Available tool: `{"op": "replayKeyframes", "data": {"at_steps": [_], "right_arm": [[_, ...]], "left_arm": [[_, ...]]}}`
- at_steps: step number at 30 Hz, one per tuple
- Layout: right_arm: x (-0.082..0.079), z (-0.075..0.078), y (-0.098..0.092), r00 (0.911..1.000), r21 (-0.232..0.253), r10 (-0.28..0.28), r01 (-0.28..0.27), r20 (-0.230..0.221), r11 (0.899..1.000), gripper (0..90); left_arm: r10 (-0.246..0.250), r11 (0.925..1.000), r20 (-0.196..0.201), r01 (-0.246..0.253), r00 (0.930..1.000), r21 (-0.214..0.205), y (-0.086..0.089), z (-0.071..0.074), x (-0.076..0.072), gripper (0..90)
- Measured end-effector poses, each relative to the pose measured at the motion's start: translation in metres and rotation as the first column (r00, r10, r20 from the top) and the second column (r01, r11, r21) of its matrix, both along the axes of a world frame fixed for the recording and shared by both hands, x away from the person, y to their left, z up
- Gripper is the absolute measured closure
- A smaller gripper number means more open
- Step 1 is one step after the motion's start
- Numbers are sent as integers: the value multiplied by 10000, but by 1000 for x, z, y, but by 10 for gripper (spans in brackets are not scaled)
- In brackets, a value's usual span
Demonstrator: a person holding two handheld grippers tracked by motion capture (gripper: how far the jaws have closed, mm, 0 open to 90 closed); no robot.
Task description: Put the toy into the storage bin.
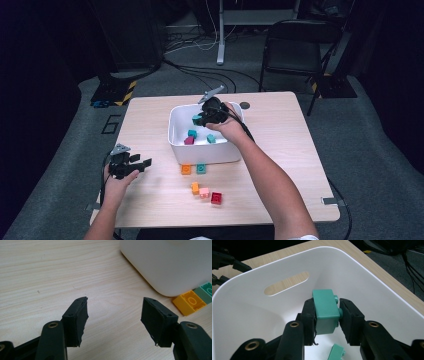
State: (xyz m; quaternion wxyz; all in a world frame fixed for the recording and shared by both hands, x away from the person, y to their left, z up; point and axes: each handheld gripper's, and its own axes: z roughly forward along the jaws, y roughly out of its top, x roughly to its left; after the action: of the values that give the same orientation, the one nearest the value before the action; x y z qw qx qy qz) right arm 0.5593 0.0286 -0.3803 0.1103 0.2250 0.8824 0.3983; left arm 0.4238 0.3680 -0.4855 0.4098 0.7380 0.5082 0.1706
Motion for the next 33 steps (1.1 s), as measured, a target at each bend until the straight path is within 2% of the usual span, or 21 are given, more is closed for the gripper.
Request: {"op": "replayKeyframes", "data": {"at_steps": [4,6,11,16,22,30,33], "right_arm": [[0,-5,3,9998,-273,-29,24,-189,9996,646],[1,-5,4,9999,-247,-25,21,-139,9997,598],[-2,-2,5,10000,-136,20,-21,-12,9999,588],[-8,8,0,9995,258,-82,75,294,9996,561],[-20,24,-13,9996,707,-108,89,254,9975,543],[-42,38,-31,9985,1035,63,-120,545,9946,536],[-54,41,-39,9982,1253,156,-227,571,9919,536]], "left_arm": [[69,10000,47,-69,10000,-13,1,0,0,377],[73,10000,58,-72,10000,-13,1,0,0,377],[67,10000,21,-67,10000,-23,1,1,-1,377],[53,10000,60,-53,10000,-6,0,0,0,377],[-7,10000,-19,7,10000,36,1,1,0,376],[28,10000,32,-28,10000,10,0,0,0,376],[0,10000,-65,0,10000,49,-1,0,-1,377]]}}
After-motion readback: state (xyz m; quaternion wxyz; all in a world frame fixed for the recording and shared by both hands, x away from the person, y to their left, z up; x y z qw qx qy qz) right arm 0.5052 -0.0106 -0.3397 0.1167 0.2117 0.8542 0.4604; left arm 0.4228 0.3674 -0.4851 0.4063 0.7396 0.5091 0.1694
